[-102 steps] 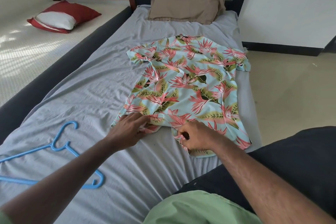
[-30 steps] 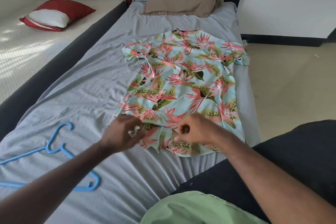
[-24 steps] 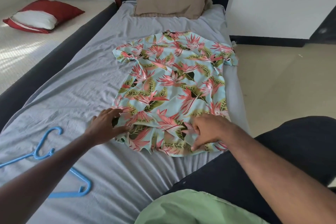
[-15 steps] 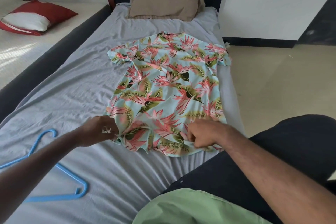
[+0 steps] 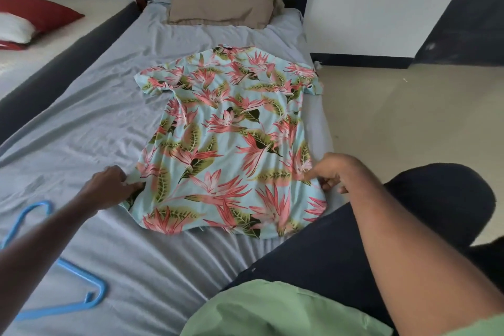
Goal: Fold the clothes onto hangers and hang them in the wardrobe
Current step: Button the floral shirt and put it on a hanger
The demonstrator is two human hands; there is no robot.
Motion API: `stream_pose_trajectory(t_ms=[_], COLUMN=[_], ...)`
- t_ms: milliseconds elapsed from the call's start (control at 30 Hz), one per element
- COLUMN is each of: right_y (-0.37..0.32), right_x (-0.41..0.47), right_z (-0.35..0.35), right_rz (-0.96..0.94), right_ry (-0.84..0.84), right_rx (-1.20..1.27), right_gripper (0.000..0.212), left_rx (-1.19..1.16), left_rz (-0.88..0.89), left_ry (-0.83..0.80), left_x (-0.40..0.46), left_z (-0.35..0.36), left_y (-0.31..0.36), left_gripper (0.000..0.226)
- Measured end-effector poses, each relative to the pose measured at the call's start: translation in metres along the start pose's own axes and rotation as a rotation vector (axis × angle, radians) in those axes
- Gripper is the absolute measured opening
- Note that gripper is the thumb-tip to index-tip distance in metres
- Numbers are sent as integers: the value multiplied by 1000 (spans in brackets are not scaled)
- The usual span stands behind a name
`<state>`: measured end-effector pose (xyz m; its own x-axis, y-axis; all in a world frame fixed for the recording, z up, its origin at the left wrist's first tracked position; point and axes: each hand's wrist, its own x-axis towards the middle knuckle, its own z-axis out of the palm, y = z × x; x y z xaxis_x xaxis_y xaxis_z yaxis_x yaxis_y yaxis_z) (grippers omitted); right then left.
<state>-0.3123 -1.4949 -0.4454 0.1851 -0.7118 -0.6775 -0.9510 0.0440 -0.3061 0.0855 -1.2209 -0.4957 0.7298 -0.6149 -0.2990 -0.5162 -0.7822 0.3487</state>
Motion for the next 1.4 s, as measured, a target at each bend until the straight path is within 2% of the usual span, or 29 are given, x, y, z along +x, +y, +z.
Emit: stream_pose_trajectory(t_ms=[67, 133, 200, 233, 300, 333, 433, 467, 533, 600, 700, 767, 867, 1067, 1233, 1400], right_y=[3, 5, 9, 9, 9, 9, 8, 6, 7, 2, -23, -45, -86, -185, -263, -343], right_x=[4, 8, 12, 15, 18, 17, 16, 13, 21, 24, 15, 16, 18, 28, 54, 99], right_z=[0, -4, -6, -4, -3, -2, 1, 3, 9, 11, 11, 12, 17, 24, 21, 26], right_rz=[2, 25, 52, 58, 68, 67, 88, 115, 159, 161, -17, -148, -283, -606, -841, -1058], right_ry=[15, 36, 13, 6, 17, 40, 106, 85, 86, 231, 493, 553, 489, 456, 451, 367], right_rx=[66, 260, 440, 449, 372, 275, -43, -129, -212, -192, -191, -272, -319, -312, -294, -275], right_gripper=[21, 15, 18, 23, 40, 41, 17, 17, 36, 56, 46, 47, 45, 42, 24, 14], left_rx=[-108, -350, -589, -596, -516, -459, -257, -210, -120, -61, -76, -152, -256, -422, -614, -704], left_rz=[-7, -14, -43, -57, -64, -78, -124, -125, -114, -90, -74, -65, -60, -74, -81, -101], left_ry=[-21, -9, -2, -4, -6, -30, -173, -222, -300, -280, -144, -77, -36, -39, -116, -75], left_x=[3, 3, 6, 1, -7, -9, -11, -9, -11, -6, 10, 26, 51, 100, 144, 191], left_z=[2, -1, -5, -8, -10, -10, -17, -20, -27, -33, -36, -36, -35, -40, -40, -31], left_y=[10, 16, 13, 14, 8, 4, -11, -16, -16, -13, 0, 10, 25, 60, 78, 87], left_gripper=[32, 30, 31, 32, 31, 32, 39, 41, 46, 54, 63, 56, 44, 39, 38, 32])
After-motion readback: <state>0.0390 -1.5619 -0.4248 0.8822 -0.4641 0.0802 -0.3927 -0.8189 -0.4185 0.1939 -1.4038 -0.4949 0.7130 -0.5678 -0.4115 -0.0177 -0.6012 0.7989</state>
